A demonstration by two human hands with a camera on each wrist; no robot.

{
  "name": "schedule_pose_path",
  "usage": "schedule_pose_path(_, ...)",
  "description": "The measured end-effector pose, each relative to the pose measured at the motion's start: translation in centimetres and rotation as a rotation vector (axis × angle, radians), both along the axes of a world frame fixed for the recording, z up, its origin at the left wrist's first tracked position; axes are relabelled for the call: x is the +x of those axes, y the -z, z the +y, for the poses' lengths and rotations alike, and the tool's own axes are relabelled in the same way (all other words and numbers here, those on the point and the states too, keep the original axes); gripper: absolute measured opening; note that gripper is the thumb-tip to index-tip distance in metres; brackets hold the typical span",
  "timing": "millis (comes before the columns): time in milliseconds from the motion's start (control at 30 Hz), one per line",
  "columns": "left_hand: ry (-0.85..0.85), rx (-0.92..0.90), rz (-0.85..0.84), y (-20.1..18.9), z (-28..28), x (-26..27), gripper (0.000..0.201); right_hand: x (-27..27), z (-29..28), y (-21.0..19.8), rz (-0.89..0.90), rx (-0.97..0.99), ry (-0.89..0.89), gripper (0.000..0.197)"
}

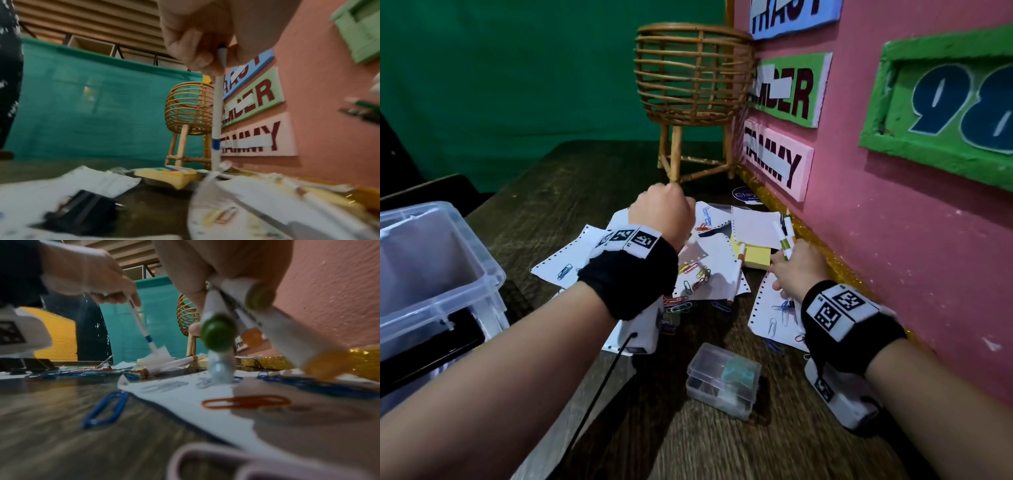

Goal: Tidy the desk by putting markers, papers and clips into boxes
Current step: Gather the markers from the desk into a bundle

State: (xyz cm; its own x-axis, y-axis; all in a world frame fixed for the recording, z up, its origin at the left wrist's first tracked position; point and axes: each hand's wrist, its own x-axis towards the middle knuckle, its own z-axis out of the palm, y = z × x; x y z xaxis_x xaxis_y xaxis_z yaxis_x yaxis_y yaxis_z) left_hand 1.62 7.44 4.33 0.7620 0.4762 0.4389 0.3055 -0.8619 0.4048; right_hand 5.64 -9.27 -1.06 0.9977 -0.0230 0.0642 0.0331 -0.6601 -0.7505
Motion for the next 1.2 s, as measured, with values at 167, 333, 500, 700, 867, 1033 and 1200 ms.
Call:
schedule_pose_path(167,0.155,-0.396,0.041,1.6,-1.8,2.0,0.026,0.4,-0.2,0.2,-0.049,-0.002,0.019,0.014)
schedule_pose_path(333,0.261,-0.122,0.454,4.7,-3.5,2.6,0.033,0.9,-0.3,0.6,-0.050,0.027,0.037,0.014)
schedule_pose_path(500,0.354,-0.076,0.657,5.1,-5.3,2.2,0.032,1.1,-0.2,1.2,-0.003,0.063,0.023,0.017)
schedule_pose_path(700,0.380,-0.108,0.682,4.2,-5.8,1.0,0.034,0.1,-0.7,-0.1,-0.069,-0.005,-0.101,0.049)
schedule_pose_path(867,0.505,-0.620,0.439,2.7,-4.2,-1.4,0.024,-1.9,-0.7,-1.6,-0.177,0.233,-0.280,0.038)
schedule_pose_path(1033,0.765,-0.873,0.298,1.0,-5.0,-5.0,0.023,-3.7,-1.2,-3.5,-0.013,0.547,-0.308,0.032)
schedule_pose_path(1200,0.714,-0.788,0.262,-0.3,-6.4,-8.5,0.011,-6.6,0.2,-4.9,0.006,0.761,-0.283,0.018)
